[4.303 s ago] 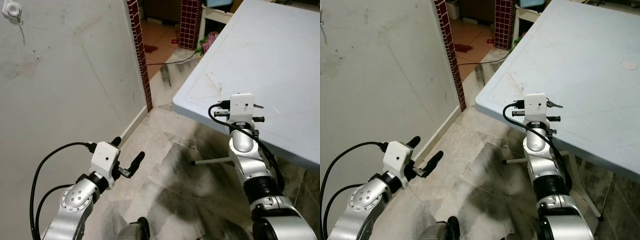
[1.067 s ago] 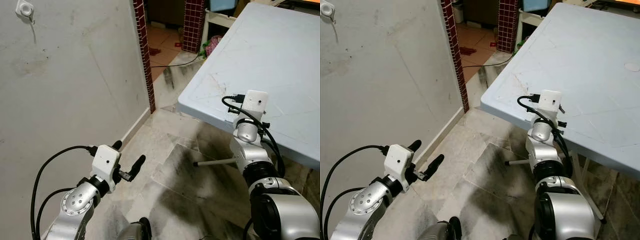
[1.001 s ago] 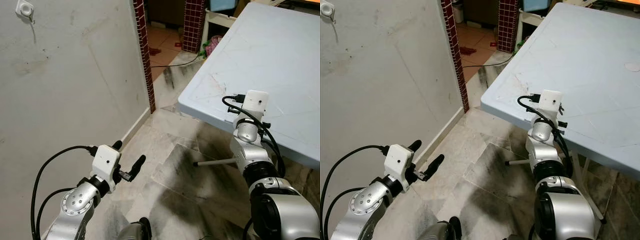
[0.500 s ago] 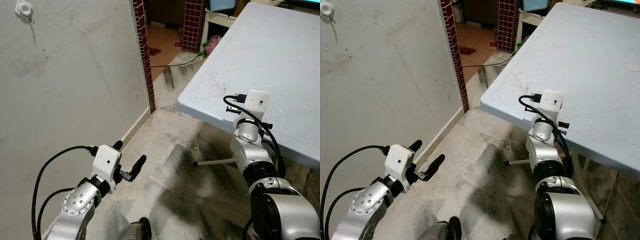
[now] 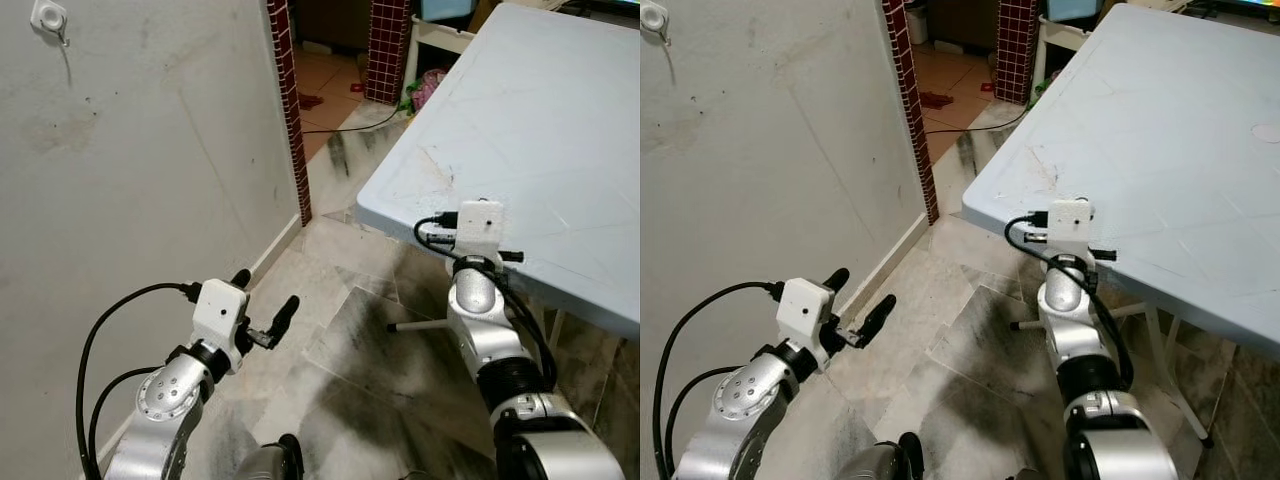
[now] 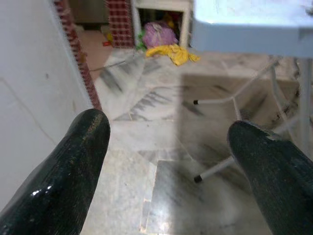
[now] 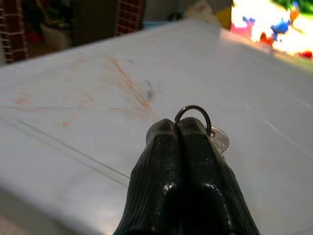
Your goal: Hang keys on a hook
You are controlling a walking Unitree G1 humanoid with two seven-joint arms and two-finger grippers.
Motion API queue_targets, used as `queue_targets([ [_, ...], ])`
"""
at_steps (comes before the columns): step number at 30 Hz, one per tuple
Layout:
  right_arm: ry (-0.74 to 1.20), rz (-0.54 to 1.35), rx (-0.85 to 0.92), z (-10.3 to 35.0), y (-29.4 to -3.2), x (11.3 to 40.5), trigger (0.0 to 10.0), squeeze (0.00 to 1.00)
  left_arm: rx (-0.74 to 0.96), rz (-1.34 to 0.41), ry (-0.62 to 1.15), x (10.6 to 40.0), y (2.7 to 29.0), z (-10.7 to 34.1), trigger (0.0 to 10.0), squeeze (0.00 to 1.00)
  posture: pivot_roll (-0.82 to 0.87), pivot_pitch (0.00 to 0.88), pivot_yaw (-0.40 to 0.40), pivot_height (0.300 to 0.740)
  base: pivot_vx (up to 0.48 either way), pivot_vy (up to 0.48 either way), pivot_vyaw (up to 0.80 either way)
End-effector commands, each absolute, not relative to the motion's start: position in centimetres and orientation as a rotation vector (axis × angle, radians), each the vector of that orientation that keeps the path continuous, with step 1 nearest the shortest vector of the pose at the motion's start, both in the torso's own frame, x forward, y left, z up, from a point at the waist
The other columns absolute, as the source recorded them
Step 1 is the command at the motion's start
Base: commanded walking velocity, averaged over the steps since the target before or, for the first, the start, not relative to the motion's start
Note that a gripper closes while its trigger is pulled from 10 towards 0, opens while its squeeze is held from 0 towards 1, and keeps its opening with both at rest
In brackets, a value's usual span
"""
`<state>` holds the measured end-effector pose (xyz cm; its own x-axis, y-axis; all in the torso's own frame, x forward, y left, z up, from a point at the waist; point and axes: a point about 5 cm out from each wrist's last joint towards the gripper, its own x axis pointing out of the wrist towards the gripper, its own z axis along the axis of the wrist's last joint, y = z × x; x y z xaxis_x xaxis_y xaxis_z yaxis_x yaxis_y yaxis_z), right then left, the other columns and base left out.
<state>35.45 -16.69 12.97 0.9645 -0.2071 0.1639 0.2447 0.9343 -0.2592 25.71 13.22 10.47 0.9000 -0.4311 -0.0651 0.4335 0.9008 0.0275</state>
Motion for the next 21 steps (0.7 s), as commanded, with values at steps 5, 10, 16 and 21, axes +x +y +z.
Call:
queue_targets([
  [5,-0.267,-0.118,-0.349,14.7,-14.8,34.2,0.0,0.00,0.010,-0.331,0.014,27.2,13.5,11.1,10.0,0.00,0.01,0.114,0.061,0.740,0.000,0.000,0.00],
  [10,-0.327,-0.049,-0.345,16.4,-13.8,33.5,1.8,0.00,0.003,-0.259,-0.025,27.8,13.3,11.6,10.0,0.00,0.00,0.093,0.046,0.740,0.000,0.000,0.00],
  [16,-0.377,0.031,-0.302,18.3,-12.8,32.5,5.5,0.00,0.034,-0.135,-0.065,28.2,14.3,12.2,10.0,0.00,0.01,0.078,0.029,0.740,0.000,0.000,0.00],
  [21,-0.387,0.042,-0.312,19.0,-12.8,32.0,10.0,0.00,0.037,-0.071,-0.088,28.4,15.1,12.6,10.0,0.00,0.01,0.066,0.017,0.740,0.000,0.000,0.00],
])
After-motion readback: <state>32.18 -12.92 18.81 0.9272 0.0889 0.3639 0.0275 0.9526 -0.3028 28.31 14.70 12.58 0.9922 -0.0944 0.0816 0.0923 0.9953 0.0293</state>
